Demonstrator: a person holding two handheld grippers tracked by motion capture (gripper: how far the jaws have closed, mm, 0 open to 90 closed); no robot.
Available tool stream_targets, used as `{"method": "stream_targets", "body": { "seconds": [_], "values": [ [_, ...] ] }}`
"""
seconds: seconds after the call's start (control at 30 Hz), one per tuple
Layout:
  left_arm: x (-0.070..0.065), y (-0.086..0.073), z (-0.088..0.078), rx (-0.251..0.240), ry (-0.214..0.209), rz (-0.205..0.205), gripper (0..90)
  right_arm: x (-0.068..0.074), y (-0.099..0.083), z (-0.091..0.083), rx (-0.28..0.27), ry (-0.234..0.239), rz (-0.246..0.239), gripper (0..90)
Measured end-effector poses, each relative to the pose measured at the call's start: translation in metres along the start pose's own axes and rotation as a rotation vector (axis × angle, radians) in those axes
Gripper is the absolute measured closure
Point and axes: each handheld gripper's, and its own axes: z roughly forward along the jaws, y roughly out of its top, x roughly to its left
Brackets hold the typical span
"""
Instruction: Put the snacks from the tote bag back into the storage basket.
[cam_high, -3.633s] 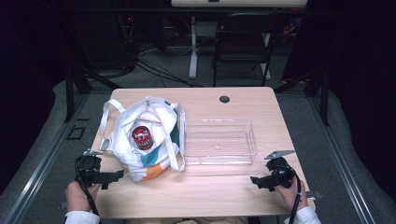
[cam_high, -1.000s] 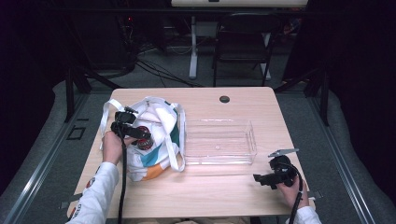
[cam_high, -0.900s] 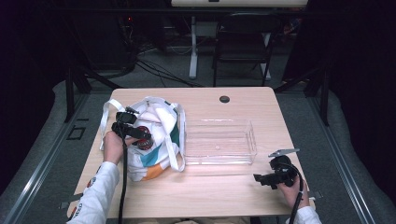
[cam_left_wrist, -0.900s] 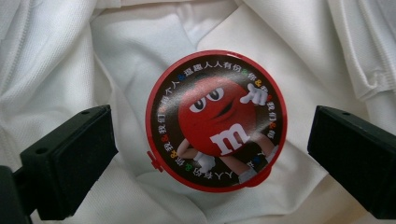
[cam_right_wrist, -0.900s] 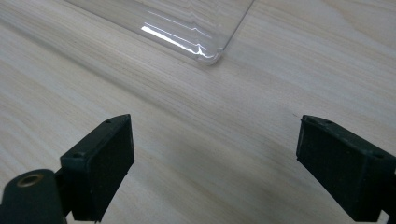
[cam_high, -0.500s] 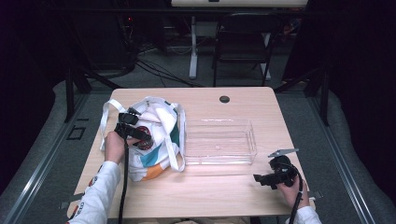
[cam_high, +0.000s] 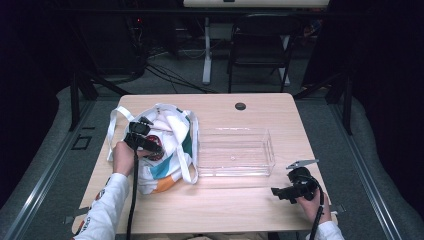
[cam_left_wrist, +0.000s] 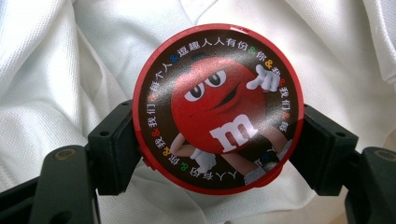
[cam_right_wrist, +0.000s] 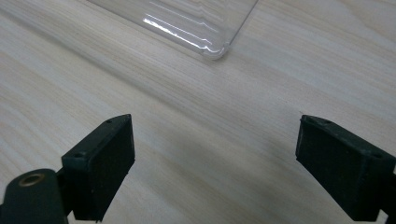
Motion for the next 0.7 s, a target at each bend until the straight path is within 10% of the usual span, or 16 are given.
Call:
{"method": "stream_targets", "body": {
  "seconds": [0.7],
  "values": [
    [-0.003,0.001,-0.018,-0.025,-0.01,0.033,25.5,0.001,0.0,-0.002,-0.001,-0.011,-0.011,11.5]
  ]
}}
